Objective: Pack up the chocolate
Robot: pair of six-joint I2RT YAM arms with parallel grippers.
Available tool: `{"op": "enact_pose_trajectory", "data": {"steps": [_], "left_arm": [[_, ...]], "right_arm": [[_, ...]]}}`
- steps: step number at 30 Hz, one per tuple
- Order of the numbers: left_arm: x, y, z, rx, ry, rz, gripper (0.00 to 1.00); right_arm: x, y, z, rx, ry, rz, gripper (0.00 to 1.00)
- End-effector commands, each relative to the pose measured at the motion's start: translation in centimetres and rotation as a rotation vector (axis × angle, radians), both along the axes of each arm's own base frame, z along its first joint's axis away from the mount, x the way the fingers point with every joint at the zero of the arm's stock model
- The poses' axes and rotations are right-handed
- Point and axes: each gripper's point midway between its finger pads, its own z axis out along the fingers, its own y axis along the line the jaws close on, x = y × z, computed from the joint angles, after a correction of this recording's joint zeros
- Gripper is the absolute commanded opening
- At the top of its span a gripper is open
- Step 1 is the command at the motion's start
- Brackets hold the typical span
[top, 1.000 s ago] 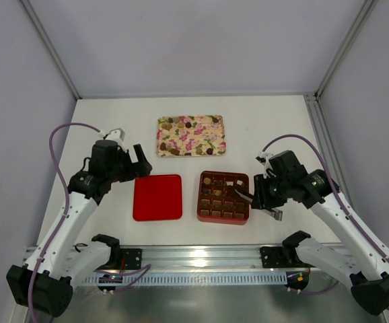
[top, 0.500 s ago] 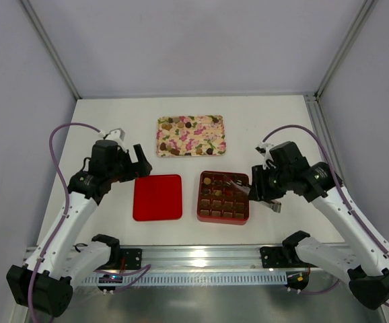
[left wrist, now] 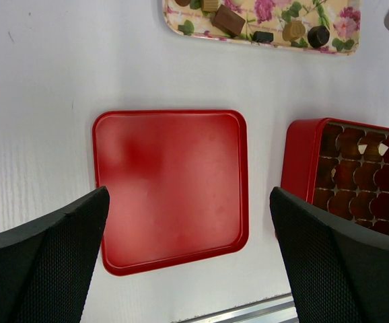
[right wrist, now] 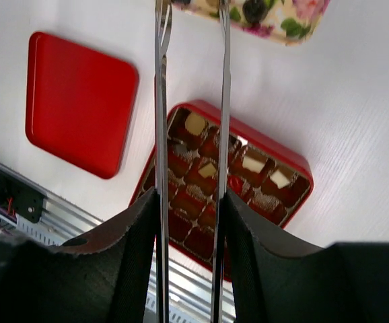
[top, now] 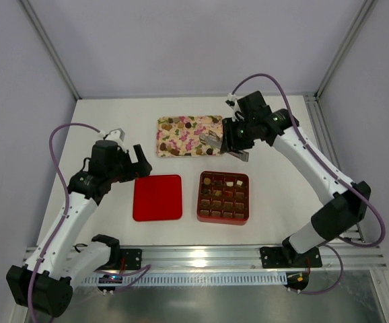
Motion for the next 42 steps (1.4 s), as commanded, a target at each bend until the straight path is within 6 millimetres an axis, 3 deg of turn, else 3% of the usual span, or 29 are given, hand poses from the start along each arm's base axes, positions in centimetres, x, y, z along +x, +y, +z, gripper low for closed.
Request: {"op": "enact_pose_trajectory", "data": {"steps": [1,3,6,8,11,17,34,42], "left_arm": [[0.5,0.0,1.2,-0.007,-0.035,0.005,1.0],[0.5,0.1,1.2,-0.005,-0.035,0.006,1.0],[0.5,0.0,1.2,-0.006,-0.037,0.002,1.0],[0.5,0.0,1.2,-0.006,-0.037,0.004,1.0],[0.5,0.0,1.2,-0.006,-0.037,0.004,1.0],[0.5,0.0,1.2,-0.009,-0.036,0.002,1.0],[0.5,0.0,1.1,-0.006,-0.032,0.001,1.0],[0.6,0.0,1.2,-0.007,-0.033,0.001,1.0]], "right_arm": [[4.5,1.3,1.6,-0.011,-0.098,-0.003,0.45],[5.8,2.3,2.0,-0.006,-0.105,0.006,0.45],[7.1,4.4,-0.1,-0.029,-0.063,0.048,0.45],[7.3,6.1,0.0,-0.045,-0.079,0.08,0.45],[7.3,8.3,-1.7,-0.083,-0.058,0.127,0.45],[7.1,11.0,-4.4,-0.139,-0.033,0.192,0.45],[6.9,13.0,-7.0,-0.23,-0.01,0.248,0.45],[6.4,13.3,-6.8,-0.228,-0.015,0.262,0.45]]}}
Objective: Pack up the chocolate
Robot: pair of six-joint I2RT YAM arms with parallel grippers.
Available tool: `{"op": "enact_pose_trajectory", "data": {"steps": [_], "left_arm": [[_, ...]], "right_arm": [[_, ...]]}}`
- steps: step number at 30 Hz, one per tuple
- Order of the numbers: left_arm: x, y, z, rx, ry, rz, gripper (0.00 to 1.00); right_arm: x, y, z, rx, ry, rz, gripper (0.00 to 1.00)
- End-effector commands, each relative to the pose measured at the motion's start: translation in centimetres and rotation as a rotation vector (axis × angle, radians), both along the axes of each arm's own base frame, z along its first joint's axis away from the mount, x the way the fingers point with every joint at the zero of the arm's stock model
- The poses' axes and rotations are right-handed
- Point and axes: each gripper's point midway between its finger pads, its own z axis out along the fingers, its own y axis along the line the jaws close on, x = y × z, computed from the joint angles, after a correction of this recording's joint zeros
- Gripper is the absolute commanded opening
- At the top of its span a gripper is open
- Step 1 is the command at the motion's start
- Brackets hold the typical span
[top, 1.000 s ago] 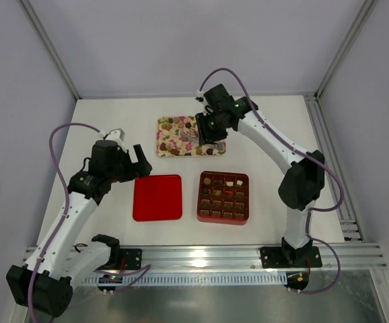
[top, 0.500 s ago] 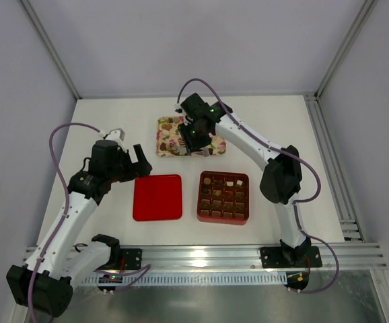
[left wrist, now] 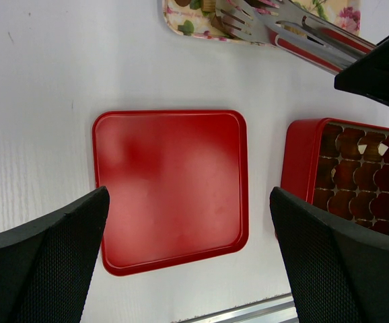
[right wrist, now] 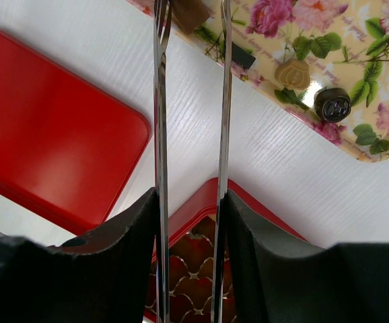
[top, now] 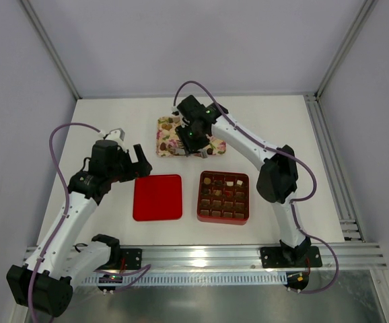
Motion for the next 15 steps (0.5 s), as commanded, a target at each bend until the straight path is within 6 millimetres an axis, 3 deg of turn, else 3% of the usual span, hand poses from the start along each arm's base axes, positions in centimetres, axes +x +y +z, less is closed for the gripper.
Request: {"op": "enact_pose_trajectory", "data": {"steps": [1,15], "left_arm": [[0.57,-0.01,1.19,-0.006,-0.033,0.001,1.0],[0.52,-0.05,1.17,-0.008,-0.033,-0.001,1.0]], "right_arm": [[0.2,0.56,1.72,0.021,-0.046,0.017,0.45],[-0.07,0.83,1.11,0.02,-0.023,0.03,0.45]]}}
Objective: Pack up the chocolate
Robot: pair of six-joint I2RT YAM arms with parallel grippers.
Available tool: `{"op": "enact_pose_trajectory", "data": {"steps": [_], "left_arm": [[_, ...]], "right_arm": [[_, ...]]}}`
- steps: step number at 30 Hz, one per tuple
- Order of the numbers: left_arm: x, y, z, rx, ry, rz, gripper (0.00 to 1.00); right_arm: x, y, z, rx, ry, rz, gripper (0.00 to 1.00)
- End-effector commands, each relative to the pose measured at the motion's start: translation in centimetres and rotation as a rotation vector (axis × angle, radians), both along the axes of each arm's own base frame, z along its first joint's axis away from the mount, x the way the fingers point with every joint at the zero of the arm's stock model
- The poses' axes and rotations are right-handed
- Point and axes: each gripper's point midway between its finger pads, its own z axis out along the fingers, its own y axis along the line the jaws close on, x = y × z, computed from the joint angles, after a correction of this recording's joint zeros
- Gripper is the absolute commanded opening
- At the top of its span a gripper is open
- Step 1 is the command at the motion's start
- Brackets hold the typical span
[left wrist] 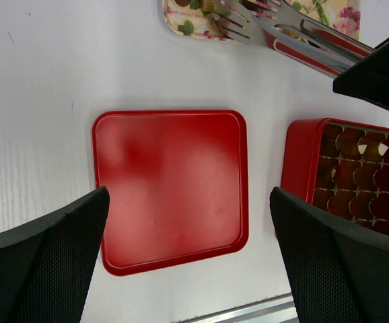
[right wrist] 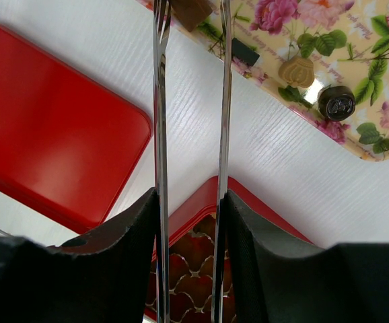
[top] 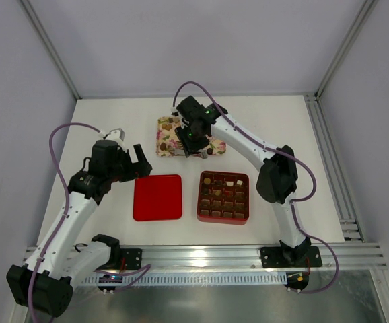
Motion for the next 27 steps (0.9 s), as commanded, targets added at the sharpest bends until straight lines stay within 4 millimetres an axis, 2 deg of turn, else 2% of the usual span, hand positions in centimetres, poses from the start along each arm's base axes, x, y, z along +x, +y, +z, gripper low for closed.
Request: {"op": "enact_pose_trajectory", "data": {"steps": [1,17,27], "left_arm": [[0.5,0.0,1.2,-0.008,-0.035,0.0,1.0],[0.5,-0.1,1.2,-0.008,-0.033,-0.001,1.0],[0.5,0.0,1.2,-0.007,-0.032,0.0,1.0]], "right_arm": [[0.2,0.8,1.3,0.028,-0.029,0.021,0.45],[0.2,1.2,1.6,0.043,-0.025,0.028,0.46],[0.3,0.9,0.4,0.015,-0.003,0.027,0.45]]}}
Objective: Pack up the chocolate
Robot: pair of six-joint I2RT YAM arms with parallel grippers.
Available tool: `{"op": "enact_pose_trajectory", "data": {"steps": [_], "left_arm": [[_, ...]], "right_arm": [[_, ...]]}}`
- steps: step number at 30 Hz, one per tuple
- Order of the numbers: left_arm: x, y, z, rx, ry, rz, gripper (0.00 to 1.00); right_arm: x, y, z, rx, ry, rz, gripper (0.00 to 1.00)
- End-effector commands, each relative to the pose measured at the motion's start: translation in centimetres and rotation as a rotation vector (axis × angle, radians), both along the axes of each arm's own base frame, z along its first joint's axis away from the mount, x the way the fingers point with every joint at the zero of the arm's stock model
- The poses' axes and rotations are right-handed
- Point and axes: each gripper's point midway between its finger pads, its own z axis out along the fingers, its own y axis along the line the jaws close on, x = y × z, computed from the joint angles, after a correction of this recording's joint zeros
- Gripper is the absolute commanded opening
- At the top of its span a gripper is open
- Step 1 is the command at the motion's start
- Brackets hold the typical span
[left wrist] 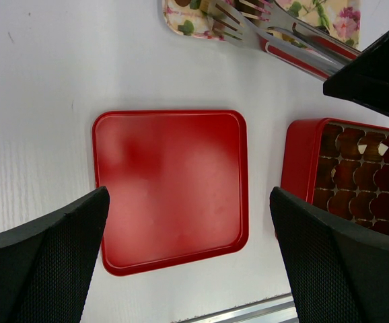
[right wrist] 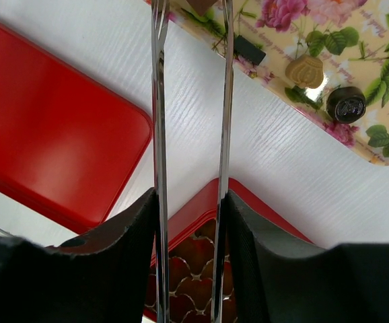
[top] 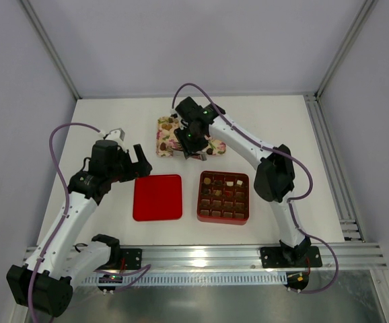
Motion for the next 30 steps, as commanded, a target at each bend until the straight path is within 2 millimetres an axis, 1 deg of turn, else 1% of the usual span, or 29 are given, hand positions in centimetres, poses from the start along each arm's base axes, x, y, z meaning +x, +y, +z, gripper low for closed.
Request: {"op": "enact_pose_trajectory", "data": {"steps": [1,5,10,11,13,17,19,23,25,30], "left_arm": [[0.5,-0.1,1.1,-0.009,-0.031,-0.002,1.0],[0.5,0.0,1.1,-0.006,-0.032,-0.001,1.0],[0.5,0.0,1.2,-0.007,-0.033,0.0,1.0],[0.5,0.0,1.2,-0.005,-0.036,0.002,1.0],[0.5,0.0,1.2,-0.006,-0.034,-0.001,1.0],[0.5,0.0,1.2,-0.006,-0.035,0.001,1.0],[0.5,0.0,1.2,-0.005,-0.036,0.002,1.0],[0.5,0.0,1.2,-0.005,-0.036,0.002,1.0],[0.5,0.0,1.3,-0.006,-0.037,0.001,1.0],[0.5,0.0,1.2,-0.004,-0.034,0.0,1.0]], "right_arm": [[0.4,0.4,1.1,0.015,-0.028,0.016,0.45],[0.5,0.3,1.0,0.01,-0.031,0.015,0.41],[0.4,0.3,1.0,0.008,-0.029,0.017,0.41],[0.3,0.3,1.0,0.007,-0.03,0.019,0.39],[0.4,0.3,1.1,0.01,-0.033,0.016,0.38],[0.4,0.1,2.2,0.024,-0.047,0.011,0.35],[0.4,0.0,2.6,0.028,-0.055,0.009,0.36],[0.6,-0.7,3.6,0.038,-0.073,-0.008,0.35],[0.6,-1.1,3.6,0.036,-0.073,-0.017,0.35],[0.8,-1.7,4.3,0.055,-0.092,-0.045,0.34]]}}
